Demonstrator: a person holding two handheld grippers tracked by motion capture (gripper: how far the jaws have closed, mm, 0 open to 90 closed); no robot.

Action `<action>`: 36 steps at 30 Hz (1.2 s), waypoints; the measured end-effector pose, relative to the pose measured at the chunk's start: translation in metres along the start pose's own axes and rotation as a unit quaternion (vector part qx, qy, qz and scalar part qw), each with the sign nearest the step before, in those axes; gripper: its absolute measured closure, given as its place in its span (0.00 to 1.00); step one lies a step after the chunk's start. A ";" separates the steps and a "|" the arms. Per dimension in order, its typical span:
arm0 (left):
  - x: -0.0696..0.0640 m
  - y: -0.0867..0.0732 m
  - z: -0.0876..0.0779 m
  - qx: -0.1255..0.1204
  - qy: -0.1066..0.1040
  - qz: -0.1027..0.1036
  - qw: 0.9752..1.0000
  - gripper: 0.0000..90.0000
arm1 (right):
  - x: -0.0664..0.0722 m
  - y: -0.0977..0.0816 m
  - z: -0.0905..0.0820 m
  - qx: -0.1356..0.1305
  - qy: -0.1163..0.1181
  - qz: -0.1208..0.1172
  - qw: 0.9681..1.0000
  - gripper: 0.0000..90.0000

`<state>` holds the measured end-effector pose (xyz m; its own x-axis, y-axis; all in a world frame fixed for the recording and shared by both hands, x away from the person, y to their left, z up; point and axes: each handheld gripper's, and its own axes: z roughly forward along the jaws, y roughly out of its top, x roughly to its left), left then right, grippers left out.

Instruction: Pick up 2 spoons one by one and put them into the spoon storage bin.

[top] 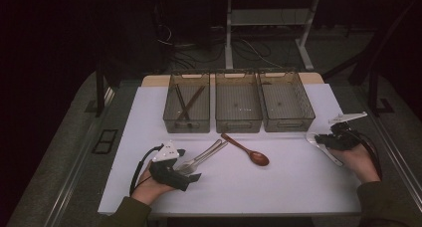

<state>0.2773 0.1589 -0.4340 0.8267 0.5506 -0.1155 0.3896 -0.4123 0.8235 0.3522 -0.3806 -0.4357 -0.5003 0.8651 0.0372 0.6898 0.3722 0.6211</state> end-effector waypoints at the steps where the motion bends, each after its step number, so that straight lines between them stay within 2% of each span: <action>1: 0.000 0.000 0.000 0.000 0.000 0.000 1.000 0.00 | -0.001 0.000 0.000 -0.001 0.002 0.002 1.000 0.92; 17: 0.001 0.000 -0.001 -0.003 -0.002 0.004 1.000 0.00 | 0.007 0.004 -0.011 -0.030 0.029 -0.001 0.999 0.92; 29: 0.001 0.000 -0.001 -0.007 -0.003 0.007 1.000 0.00 | 0.024 0.016 -0.018 -0.045 0.053 -0.011 0.998 0.92; 36: 0.000 -0.001 0.001 0.000 0.005 0.020 1.000 0.00 | 0.035 0.028 -0.023 -0.060 0.067 -0.020 0.996 0.92</action>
<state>0.2770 0.1585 -0.4358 0.8378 0.5407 -0.0760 0.3555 -0.4345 0.8275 0.3418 -0.3476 -0.3989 -0.5968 0.7949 0.1097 0.6046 0.3555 0.7128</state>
